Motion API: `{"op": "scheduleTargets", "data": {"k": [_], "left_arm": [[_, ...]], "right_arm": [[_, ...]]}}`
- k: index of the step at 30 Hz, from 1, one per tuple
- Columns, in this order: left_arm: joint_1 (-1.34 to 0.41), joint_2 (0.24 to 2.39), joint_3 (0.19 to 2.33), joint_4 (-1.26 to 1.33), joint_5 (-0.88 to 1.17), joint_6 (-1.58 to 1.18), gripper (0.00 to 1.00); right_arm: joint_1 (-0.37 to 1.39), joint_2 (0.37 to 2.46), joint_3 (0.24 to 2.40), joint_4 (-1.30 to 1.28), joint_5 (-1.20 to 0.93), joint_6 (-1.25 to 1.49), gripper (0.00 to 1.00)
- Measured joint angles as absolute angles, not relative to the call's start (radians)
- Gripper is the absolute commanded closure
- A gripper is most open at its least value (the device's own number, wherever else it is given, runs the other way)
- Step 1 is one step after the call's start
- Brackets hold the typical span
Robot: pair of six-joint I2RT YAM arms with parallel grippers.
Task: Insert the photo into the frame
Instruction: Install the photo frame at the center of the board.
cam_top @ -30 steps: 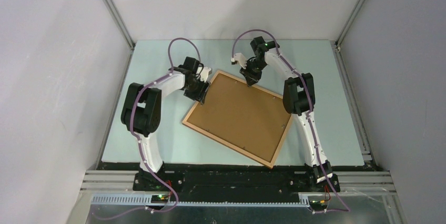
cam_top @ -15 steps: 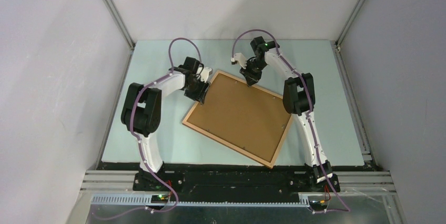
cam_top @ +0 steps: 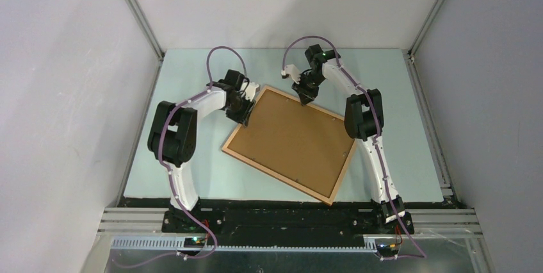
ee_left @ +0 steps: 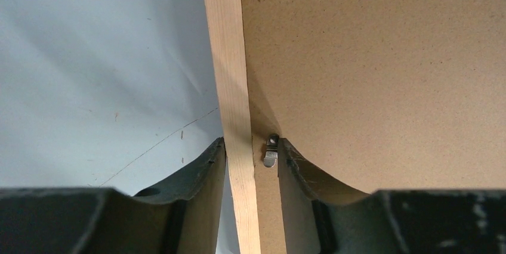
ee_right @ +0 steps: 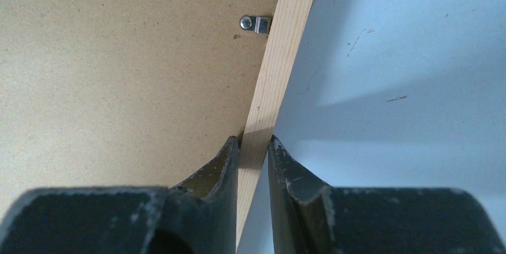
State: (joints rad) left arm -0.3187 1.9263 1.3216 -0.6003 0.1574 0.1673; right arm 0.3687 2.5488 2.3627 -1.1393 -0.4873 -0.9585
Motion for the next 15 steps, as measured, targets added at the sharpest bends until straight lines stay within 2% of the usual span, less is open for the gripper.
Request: {"op": "scheduleTargets", "data": {"k": [15], "left_arm": [[-0.319, 1.924, 1.322, -0.605, 0.146, 0.194, 0.67]], "right_arm": [[0.369, 2.549, 2.362, -1.139, -0.487, -0.958, 1.0]]}}
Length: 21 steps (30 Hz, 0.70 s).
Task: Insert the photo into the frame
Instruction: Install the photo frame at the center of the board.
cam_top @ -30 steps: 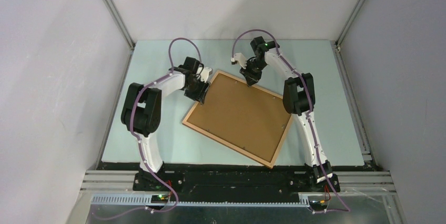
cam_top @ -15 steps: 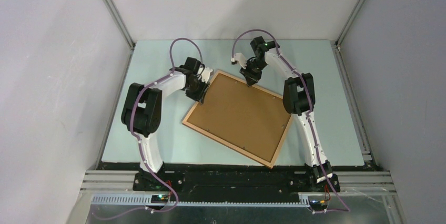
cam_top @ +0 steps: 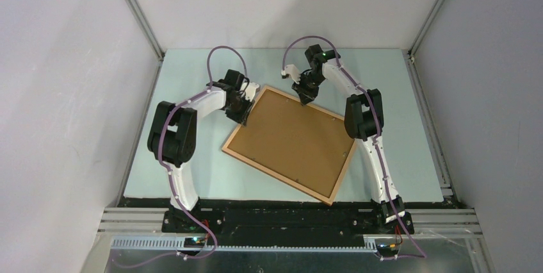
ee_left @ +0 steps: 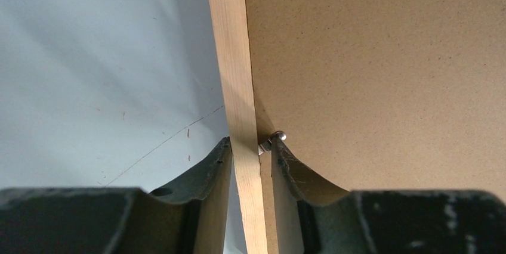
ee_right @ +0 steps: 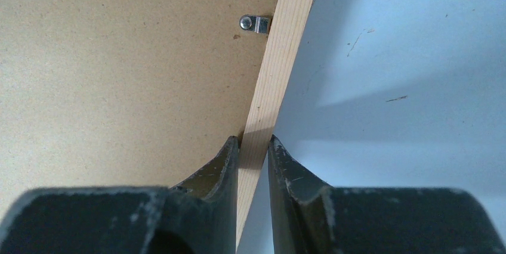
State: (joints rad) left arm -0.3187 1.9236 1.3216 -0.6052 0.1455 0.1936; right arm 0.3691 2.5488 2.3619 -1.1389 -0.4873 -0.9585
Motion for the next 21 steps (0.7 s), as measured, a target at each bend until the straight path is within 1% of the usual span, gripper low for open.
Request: {"op": "scheduleTargets", "data": {"k": [5, 9, 11, 12, 16, 20, 21], "left_arm": [[-0.319, 1.924, 1.322, -0.605, 0.143, 0.194, 0.68], [-0.319, 1.923, 1.322, -0.605, 0.142, 0.194, 0.64], [-0.319, 1.923, 1.322, -0.605, 0.141, 0.196, 0.59], [-0.319, 1.923, 1.322, -0.604, 0.139, 0.2, 0.54], [-0.318, 1.921, 1.322, -0.607, 0.121, 0.211, 0.41], [-0.318, 1.913, 1.316, -0.624, 0.107, 0.212, 0.33], [-0.318, 1.913, 1.315, -0.624, 0.107, 0.212, 0.32]], "right_arm": [[0.369, 2.549, 2.361, -1.138, -0.487, -0.958, 1.0], [0.369, 2.549, 2.36, -1.137, -0.487, -0.957, 1.0], [0.369, 2.549, 2.36, -1.137, -0.487, -0.955, 1.0], [0.369, 2.549, 2.36, -1.137, -0.487, -0.954, 1.0], [0.369, 2.549, 2.357, -1.131, -0.487, -0.941, 0.98], [0.368, 2.543, 2.343, -1.115, -0.484, -0.909, 1.0], [0.368, 2.543, 2.343, -1.115, -0.484, -0.909, 1.0]]}}
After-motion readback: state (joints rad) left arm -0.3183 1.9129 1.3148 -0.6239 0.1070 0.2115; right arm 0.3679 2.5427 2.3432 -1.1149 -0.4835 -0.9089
